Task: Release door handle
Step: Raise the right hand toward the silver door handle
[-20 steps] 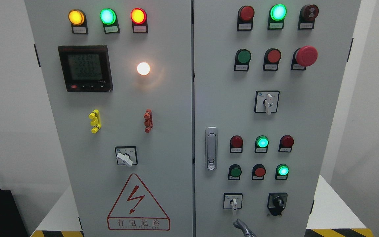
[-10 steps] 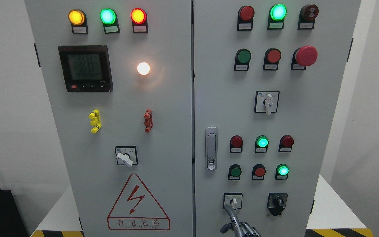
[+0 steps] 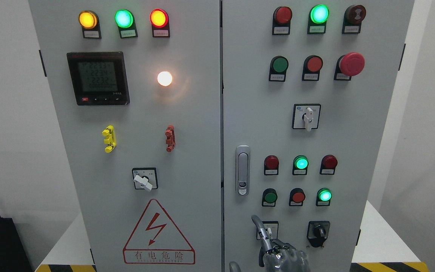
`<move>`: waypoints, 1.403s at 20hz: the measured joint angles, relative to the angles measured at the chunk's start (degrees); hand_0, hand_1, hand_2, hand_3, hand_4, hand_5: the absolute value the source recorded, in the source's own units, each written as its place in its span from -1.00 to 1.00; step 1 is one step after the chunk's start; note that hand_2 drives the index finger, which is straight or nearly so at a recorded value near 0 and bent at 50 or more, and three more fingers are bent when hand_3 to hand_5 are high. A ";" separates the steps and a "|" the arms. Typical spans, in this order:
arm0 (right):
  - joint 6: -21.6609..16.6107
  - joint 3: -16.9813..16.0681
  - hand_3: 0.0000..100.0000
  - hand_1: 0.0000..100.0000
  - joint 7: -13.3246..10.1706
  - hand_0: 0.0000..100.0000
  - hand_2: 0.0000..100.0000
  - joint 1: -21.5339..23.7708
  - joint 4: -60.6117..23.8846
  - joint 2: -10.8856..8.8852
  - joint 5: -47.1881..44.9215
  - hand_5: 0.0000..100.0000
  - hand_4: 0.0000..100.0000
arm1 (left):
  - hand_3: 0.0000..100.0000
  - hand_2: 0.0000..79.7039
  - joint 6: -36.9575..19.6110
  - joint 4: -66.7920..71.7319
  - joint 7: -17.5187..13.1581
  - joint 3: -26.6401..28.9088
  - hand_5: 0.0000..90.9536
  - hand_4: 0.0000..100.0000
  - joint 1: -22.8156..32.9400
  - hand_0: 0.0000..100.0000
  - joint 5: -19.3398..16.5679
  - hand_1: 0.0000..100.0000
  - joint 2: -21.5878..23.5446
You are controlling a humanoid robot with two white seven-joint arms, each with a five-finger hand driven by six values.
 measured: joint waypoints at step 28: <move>4.89 -0.52 1.00 -0.53 2.73 -0.39 -1.00 -6.22 5.25 0.06 6.40 0.96 1.00 | -1.00 -1.00 0.00 0.00 0.00 0.00 -1.00 -1.00 0.00 -0.76 0.00 -0.22 0.00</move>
